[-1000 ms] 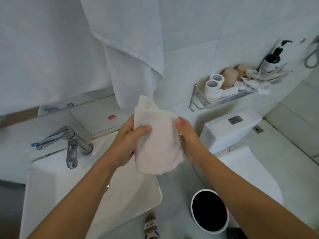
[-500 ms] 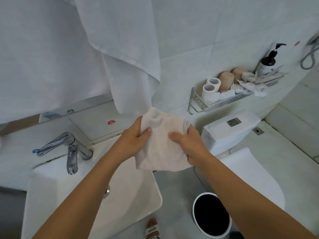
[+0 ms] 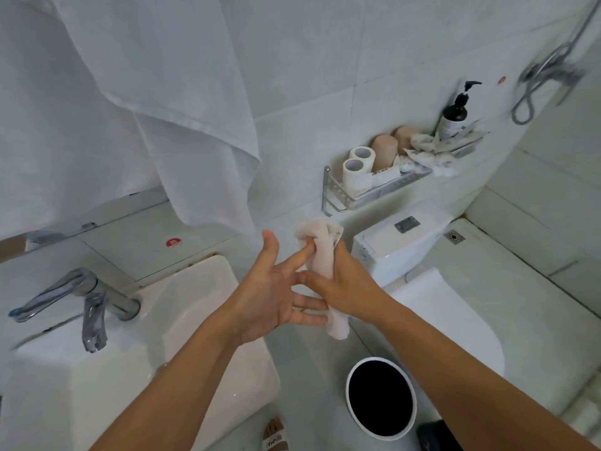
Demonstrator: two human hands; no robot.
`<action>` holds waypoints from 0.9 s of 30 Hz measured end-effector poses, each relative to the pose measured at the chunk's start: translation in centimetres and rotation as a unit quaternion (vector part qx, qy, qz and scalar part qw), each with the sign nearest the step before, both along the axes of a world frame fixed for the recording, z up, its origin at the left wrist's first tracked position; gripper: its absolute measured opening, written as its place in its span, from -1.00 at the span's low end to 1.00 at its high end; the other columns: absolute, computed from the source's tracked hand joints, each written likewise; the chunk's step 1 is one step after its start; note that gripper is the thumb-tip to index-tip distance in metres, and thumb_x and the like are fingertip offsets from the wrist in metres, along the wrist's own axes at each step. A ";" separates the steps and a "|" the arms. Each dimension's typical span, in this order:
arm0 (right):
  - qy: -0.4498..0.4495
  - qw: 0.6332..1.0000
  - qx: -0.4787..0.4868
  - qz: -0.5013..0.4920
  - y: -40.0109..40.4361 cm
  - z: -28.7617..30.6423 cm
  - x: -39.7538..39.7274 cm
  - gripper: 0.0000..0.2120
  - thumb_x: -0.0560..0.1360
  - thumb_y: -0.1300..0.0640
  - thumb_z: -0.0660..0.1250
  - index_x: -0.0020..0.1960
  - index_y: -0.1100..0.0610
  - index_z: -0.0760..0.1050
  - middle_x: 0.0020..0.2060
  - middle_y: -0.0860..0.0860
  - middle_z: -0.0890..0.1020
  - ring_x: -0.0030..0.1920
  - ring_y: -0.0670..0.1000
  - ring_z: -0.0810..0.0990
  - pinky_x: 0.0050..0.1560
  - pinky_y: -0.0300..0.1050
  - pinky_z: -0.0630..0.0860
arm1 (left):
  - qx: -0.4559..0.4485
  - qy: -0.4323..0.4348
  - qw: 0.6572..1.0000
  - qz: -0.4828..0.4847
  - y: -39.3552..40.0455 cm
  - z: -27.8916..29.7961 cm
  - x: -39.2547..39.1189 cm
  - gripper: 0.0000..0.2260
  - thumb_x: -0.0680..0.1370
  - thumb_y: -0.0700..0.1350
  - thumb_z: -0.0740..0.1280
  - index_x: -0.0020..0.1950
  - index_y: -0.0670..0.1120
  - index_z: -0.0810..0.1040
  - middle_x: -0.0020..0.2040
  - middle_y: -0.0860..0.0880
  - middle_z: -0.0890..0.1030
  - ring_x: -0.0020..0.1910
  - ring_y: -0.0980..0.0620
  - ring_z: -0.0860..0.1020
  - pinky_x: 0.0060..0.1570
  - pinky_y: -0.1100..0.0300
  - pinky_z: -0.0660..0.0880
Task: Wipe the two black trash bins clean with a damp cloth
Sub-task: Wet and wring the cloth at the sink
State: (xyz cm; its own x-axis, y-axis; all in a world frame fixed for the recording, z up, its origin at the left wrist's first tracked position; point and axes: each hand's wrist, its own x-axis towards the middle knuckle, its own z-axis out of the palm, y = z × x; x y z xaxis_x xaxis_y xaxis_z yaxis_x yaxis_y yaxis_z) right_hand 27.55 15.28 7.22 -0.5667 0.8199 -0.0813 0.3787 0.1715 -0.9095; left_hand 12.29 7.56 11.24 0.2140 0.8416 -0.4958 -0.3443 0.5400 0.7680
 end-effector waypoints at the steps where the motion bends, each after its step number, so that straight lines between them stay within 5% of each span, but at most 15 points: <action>1: -0.005 1.000 -0.003 -0.008 0.2 0.0 1.4 -0.56 0.57 -0.02 0.40 0.38 -0.16 0.33 0.10 -0.09 0.63 0.10 -0.05 0.65 0.17 0.13 0.62 | 0.007 0.038 0.999 -0.018 0.2 0.1 0.7 -0.29 0.52 0.50 -0.20 0.52 0.32 0.39 0.40 -0.13 0.57 0.21 -0.26 0.68 0.12 -0.12 0.67; 3: -0.012 0.999 -0.003 -0.031 0.5 0.0 4.2 -0.57 0.59 -0.01 0.37 0.42 -0.10 0.37 0.14 -0.09 0.63 0.14 -0.03 0.64 0.20 0.19 0.61 | 0.052 0.195 0.978 -0.054 0.8 0.2 2.0 -0.49 0.55 0.47 -0.10 0.38 0.45 0.43 0.31 -0.02 0.61 0.15 -0.09 0.71 0.04 -0.01 0.69; 5: -0.022 0.998 0.006 -0.050 0.6 -0.1 7.0 -0.62 0.61 0.03 0.39 0.40 -0.05 0.41 0.14 -0.06 0.64 0.12 -0.01 0.63 0.18 0.17 0.61 | 0.142 0.383 0.911 -0.056 1.8 -0.3 3.1 -0.75 0.64 0.31 0.20 0.30 0.42 0.47 0.26 0.04 0.60 0.06 0.09 0.68 0.07 0.00 0.68; 8: -0.058 0.996 0.030 -0.053 0.6 -0.3 11.1 -0.64 0.59 0.02 0.43 0.35 -0.01 0.46 0.12 -0.06 0.65 0.09 -0.01 0.63 0.14 0.06 0.61 | 0.237 0.516 0.822 -0.049 3.5 -0.8 4.6 -0.42 0.51 0.04 0.56 0.40 0.27 0.32 0.34 0.13 0.44 0.16 0.17 0.56 0.15 0.06 0.60; 10: -0.051 0.997 0.037 -0.037 0.4 -0.1 13.6 -0.57 0.58 0.03 0.45 0.41 -0.04 0.43 0.16 -0.10 0.64 0.12 -0.06 0.62 0.10 -0.11 0.59 | 0.250 0.502 0.817 -0.135 4.8 -0.3 6.1 -0.15 0.42 0.04 0.64 0.56 0.25 0.22 0.43 0.18 0.37 0.29 0.16 0.48 0.19 0.15 0.53; 12: -0.034 0.998 0.028 -0.039 0.0 0.0 15.9 -0.50 0.56 0.07 0.50 0.44 -0.06 0.40 0.17 -0.14 0.65 0.13 -0.14 0.63 0.06 -0.22 0.56 | 0.262 0.461 0.822 -0.210 6.2 -0.2 7.9 -0.09 0.36 0.04 0.69 0.59 0.20 0.27 0.43 0.22 0.43 0.32 0.17 0.50 0.17 0.24 0.53; 17: -0.018 0.995 0.029 -0.098 -1.0 -0.3 20.4 -0.42 0.42 0.06 0.64 0.34 0.01 0.46 0.15 -0.15 0.66 0.12 -0.15 0.64 0.10 -0.14 0.60 | 0.333 0.418 0.807 -0.251 8.4 -1.1 13.3 -0.41 0.31 -0.01 0.73 0.27 0.10 0.61 0.12 0.16 0.69 0.09 0.17 0.66 0.06 0.19 0.62; 21: -0.021 0.981 0.037 -0.191 -1.9 -1.2 23.9 -0.58 0.38 -0.01 0.67 0.13 -0.06 0.55 -0.05 -0.14 0.68 -0.05 -0.11 0.65 -0.05 -0.13 0.60 | 0.375 0.370 0.811 -0.254 9.2 -2.7 17.0 -0.49 0.35 -0.02 0.71 0.25 0.06 0.65 0.08 0.13 0.71 0.06 0.17 0.66 0.05 0.24 0.60; 25: -0.122 0.954 0.002 -0.275 -2.8 -2.1 26.8 -0.50 0.28 -0.18 0.60 0.09 0.02 0.54 -0.11 -0.07 0.65 -0.09 0.05 0.61 -0.05 0.02 0.56 | 0.403 0.334 0.804 -0.283 10.7 -5.6 20.5 -0.53 0.41 -0.07 0.67 0.29 0.00 0.63 0.08 0.11 0.71 0.03 0.12 0.67 0.05 0.23 0.59; 27: -0.129 0.950 -0.076 -0.273 -3.5 -3.0 28.3 -0.50 0.26 -0.04 0.49 0.17 0.05 0.52 0.00 0.03 0.64 0.01 0.13 0.60 0.00 0.02 0.53 | 0.445 0.328 0.779 -0.297 11.2 -7.0 22.2 -0.55 0.44 -0.13 0.64 0.29 -0.03 0.63 0.09 0.08 0.69 0.04 0.01 0.67 0.08 0.16 0.58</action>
